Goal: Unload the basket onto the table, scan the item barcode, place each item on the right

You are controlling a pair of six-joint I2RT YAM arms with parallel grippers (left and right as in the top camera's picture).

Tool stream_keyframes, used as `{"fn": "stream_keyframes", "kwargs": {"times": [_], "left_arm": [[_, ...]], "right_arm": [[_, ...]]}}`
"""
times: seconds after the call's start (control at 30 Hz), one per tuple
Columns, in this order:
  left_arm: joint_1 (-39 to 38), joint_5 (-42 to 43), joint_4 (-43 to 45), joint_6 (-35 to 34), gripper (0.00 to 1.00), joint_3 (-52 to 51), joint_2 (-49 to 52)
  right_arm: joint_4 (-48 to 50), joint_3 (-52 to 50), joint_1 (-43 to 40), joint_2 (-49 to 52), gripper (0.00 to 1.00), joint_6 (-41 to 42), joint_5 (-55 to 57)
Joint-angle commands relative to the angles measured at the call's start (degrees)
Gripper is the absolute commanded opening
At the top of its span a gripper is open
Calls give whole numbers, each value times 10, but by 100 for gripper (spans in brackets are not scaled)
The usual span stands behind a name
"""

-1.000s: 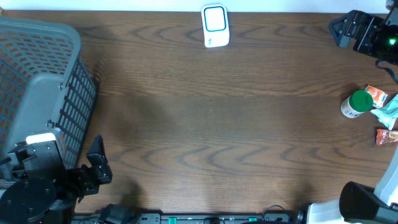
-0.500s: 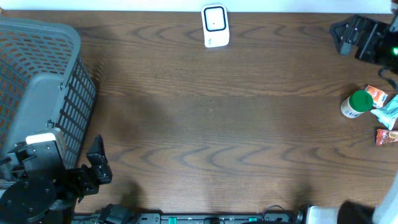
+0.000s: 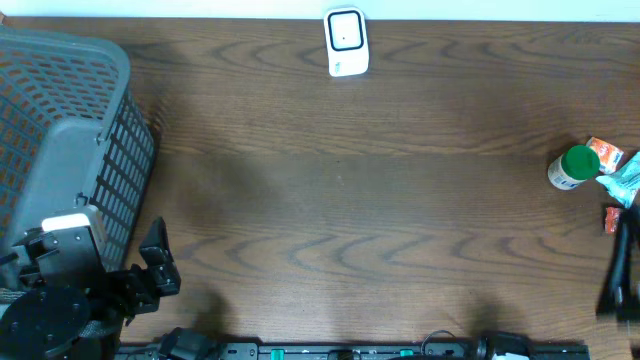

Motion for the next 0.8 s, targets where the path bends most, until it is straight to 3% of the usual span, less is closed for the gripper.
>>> {"fn": "stream_keyframes", "kwargs": {"times": [0.0,0.27,0.5,0.6,0.77], "left_arm": [[3,-6,-2,7,98,-3,1],[3,-6,-2,7,98,-3,1],[3,-6,-2,7,98,-3,1],[3,-6,-2,7,98,-3,1],[3,-6,-2,7,98,-3,1]], "right_arm": [[0,-6,38,-48,99,-6,55],[136,-107,71,-129,99,-56,69],[340,-358,118,-215,99,-57,69],[459,-516,136,-269,99,-57,68],[568,-685,136,-326,99,-55,64]]}}
